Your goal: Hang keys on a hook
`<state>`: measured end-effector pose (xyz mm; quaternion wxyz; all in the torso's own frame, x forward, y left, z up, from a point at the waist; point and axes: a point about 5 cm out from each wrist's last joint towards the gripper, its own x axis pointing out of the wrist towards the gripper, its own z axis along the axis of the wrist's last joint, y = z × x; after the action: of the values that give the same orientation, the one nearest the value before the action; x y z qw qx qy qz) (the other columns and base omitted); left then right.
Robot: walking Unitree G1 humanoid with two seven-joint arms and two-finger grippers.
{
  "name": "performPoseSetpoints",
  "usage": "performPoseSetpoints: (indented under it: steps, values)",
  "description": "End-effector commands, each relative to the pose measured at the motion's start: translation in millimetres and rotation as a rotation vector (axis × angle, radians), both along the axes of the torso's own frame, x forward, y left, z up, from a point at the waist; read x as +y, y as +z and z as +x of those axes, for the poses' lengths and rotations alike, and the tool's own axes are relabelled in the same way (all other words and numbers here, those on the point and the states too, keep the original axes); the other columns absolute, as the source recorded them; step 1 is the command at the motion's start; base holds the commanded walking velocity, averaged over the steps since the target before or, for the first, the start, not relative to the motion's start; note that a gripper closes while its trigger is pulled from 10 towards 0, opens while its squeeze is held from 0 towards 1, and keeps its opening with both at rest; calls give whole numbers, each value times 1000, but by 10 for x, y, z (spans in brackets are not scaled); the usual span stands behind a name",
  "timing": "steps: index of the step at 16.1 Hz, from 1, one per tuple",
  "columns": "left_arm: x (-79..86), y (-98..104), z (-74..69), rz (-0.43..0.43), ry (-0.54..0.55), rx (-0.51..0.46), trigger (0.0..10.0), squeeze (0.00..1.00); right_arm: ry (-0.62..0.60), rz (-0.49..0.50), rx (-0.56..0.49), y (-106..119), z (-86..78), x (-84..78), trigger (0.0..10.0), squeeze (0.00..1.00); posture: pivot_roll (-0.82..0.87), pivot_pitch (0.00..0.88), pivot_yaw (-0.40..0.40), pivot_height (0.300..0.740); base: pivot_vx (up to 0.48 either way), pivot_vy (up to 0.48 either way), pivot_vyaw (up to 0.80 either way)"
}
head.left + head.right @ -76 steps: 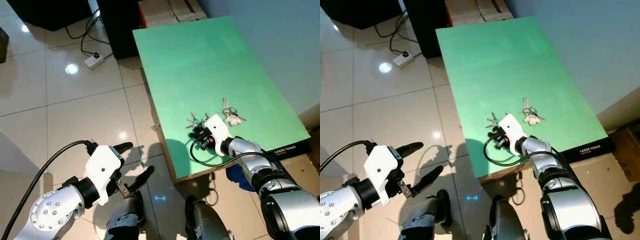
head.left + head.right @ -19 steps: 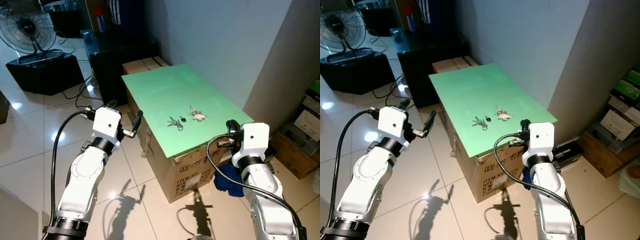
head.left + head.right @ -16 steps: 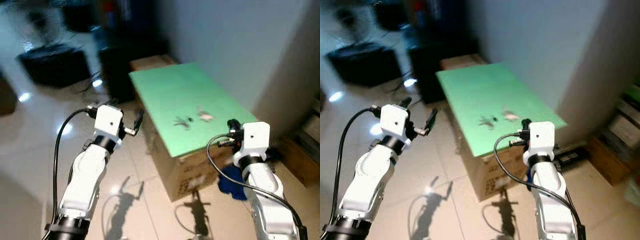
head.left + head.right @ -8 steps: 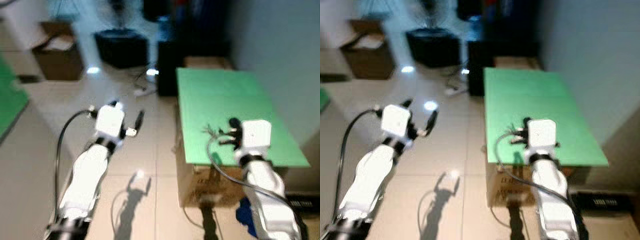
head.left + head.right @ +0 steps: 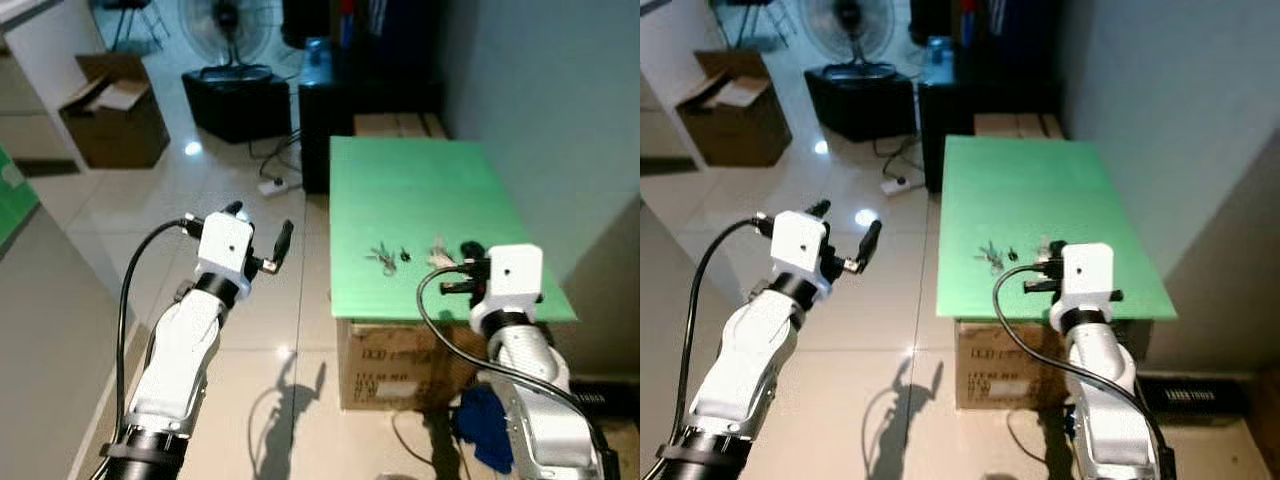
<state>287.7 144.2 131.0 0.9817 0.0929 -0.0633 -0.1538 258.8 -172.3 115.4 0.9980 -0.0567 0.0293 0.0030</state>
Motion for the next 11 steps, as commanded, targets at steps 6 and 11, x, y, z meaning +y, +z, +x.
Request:
performPoseSetpoints:
  steps: [6, 11]
  values:
    - [1, -18, -21, 20, -34, 7, 10000, 0, 11, 13, 7, 17, 8, 2, 10000, 0, -194, 0, 8, 740, 279, 0, -133]
    - [2, -65, -62, 19, -56, 28, 10000, 0, 30, 3, 33, -27, -11, 23, 10000, 0, -189, 0, 4, 740, 295, 0, 0]
